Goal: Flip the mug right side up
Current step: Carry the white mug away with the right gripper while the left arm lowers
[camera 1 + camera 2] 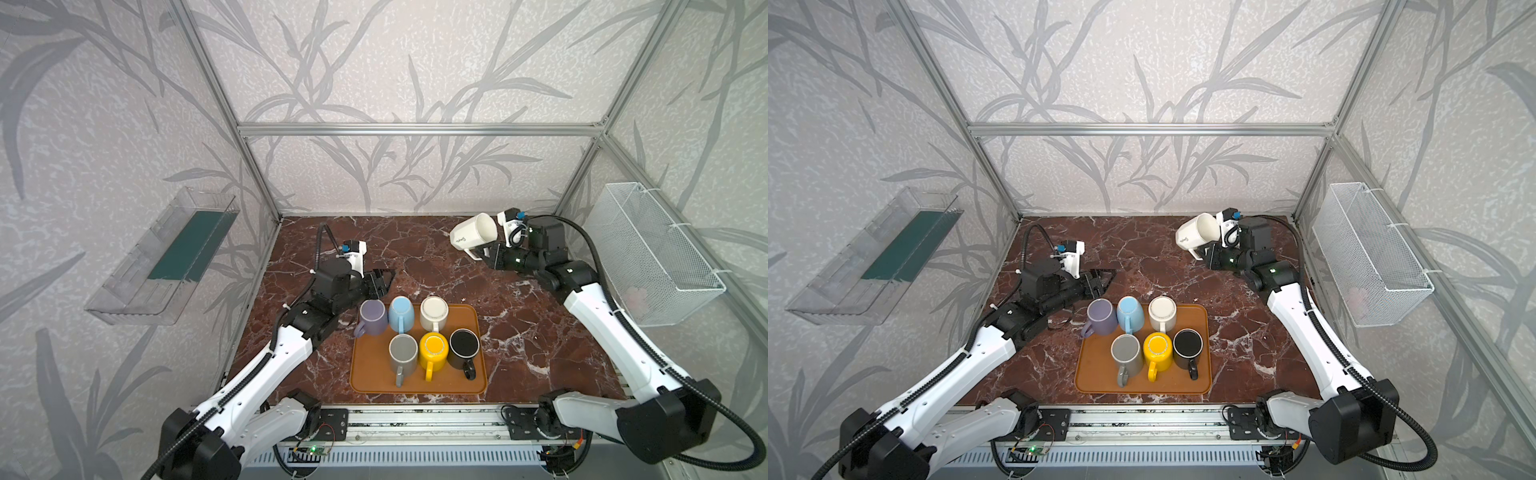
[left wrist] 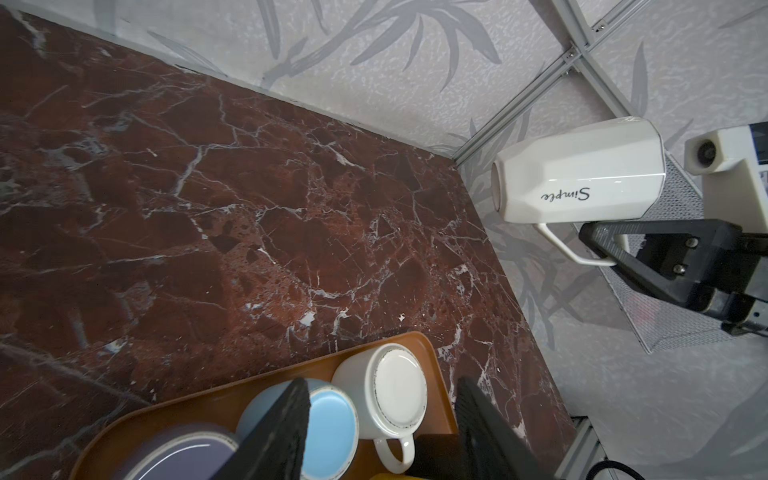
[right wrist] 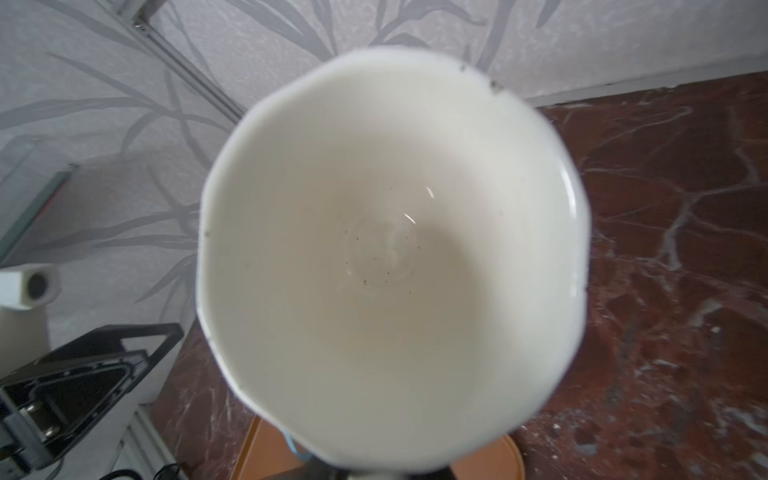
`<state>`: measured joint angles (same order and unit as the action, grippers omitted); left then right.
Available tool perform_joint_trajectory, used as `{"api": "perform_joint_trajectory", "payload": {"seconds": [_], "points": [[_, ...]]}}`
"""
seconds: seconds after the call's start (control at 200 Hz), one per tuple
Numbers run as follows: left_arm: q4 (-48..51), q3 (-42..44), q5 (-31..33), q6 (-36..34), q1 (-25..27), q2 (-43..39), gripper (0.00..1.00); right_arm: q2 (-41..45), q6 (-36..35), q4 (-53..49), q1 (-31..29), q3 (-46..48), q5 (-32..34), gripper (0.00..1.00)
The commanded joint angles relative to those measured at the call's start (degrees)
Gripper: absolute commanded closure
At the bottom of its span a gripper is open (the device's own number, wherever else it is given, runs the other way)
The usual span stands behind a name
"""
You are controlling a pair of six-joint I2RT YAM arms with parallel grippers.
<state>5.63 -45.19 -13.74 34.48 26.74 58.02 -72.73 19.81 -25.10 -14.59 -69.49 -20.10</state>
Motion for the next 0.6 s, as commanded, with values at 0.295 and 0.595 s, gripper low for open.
{"api": "perform_joint_trajectory", "payload": {"seconds": [0.295,0.595], "points": [[14.5,-5.9,17.1,-3.8,4.6,1.9,0.42,-16.4,-13.0,-7.3,5.8,-12.8,17.5,1.0],[18.9,-5.3,23.2,-3.4,8.5,0.3,0.43,-31.7,-16.3,-10.9,6.0,-24.9,27.7,1.0]]}}
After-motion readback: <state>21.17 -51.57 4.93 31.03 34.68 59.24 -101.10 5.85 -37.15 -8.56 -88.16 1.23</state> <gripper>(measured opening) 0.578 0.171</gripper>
